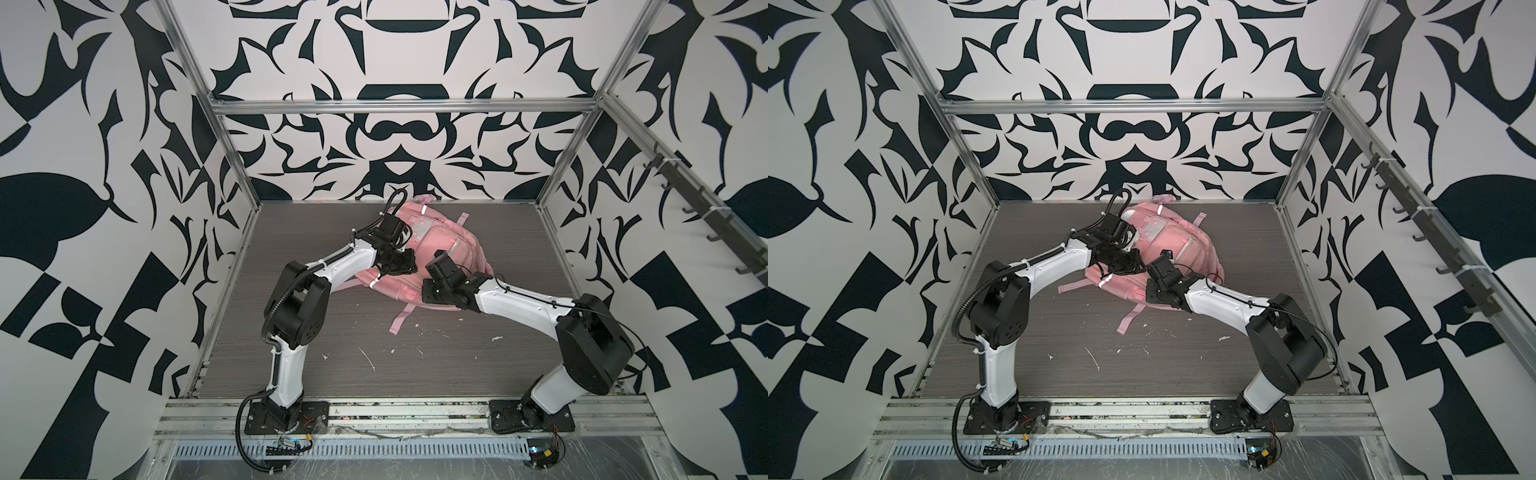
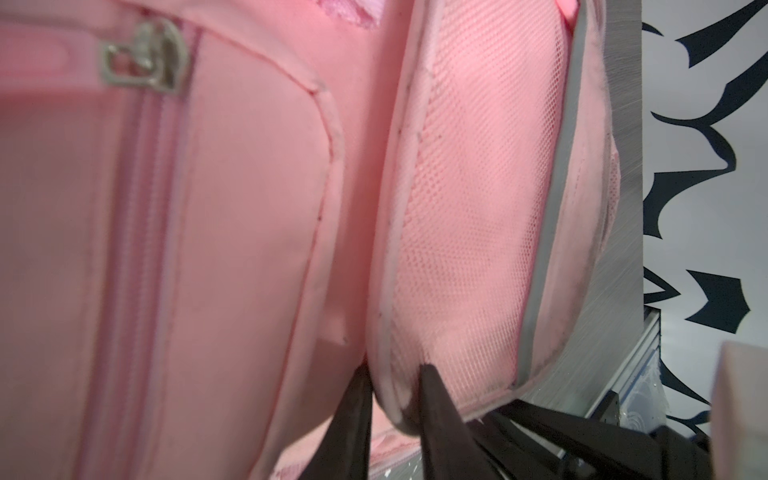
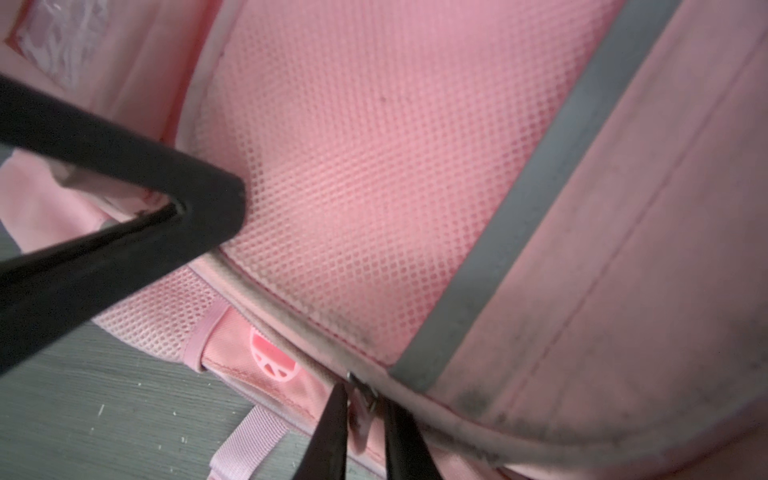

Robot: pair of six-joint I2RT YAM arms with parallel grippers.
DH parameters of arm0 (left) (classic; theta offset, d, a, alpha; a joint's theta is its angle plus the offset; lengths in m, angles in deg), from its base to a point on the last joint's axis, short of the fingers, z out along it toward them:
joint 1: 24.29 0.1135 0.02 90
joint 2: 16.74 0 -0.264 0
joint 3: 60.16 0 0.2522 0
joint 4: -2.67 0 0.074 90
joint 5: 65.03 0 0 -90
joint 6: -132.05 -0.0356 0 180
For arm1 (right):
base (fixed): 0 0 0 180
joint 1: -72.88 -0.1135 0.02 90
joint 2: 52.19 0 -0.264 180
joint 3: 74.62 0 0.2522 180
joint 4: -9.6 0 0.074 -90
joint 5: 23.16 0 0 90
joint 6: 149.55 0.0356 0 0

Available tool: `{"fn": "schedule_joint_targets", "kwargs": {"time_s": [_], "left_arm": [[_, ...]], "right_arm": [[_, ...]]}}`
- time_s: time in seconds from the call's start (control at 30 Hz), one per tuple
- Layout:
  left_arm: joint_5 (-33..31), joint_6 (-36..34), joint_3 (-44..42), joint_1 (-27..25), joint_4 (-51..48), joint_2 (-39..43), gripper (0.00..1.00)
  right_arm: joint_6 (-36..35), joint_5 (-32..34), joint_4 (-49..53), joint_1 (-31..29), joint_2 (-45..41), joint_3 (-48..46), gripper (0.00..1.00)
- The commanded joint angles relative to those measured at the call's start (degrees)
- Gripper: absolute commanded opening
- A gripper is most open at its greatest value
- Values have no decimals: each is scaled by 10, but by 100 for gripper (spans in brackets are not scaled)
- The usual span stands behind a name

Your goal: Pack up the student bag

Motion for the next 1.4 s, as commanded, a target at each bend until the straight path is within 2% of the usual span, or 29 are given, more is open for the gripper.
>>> {"fn": "schedule_joint_targets", "kwargs": {"time_s": [0.0, 0.23, 0.43, 0.63, 0.77, 1.1, 1.37], "left_arm": [[4, 0, -15, -1, -5, 1, 24], [1, 0, -16, 10, -10, 3, 21], [-1, -6, -18, 24, -17, 3, 10], [-5, -7, -36, 37, -16, 8, 5], [-8, -10, -49, 47, -15, 20, 4], [-16, -21, -85, 76, -15, 54, 4], [-22, -22, -88, 87, -15, 60, 4]], "right_arm": [[0, 0, -6, -3, -4, 17, 13], [-4, -10, -6, -3, -26, -5, 0], [-11, -11, 4, -3, -51, -27, 0], [-39, 0, 32, 1, -70, -45, 0], [-61, -2, 52, 22, -82, -56, 0], [-89, -37, 62, 120, -131, -78, 0], [-80, -66, 42, 124, -103, -78, 0]]}}
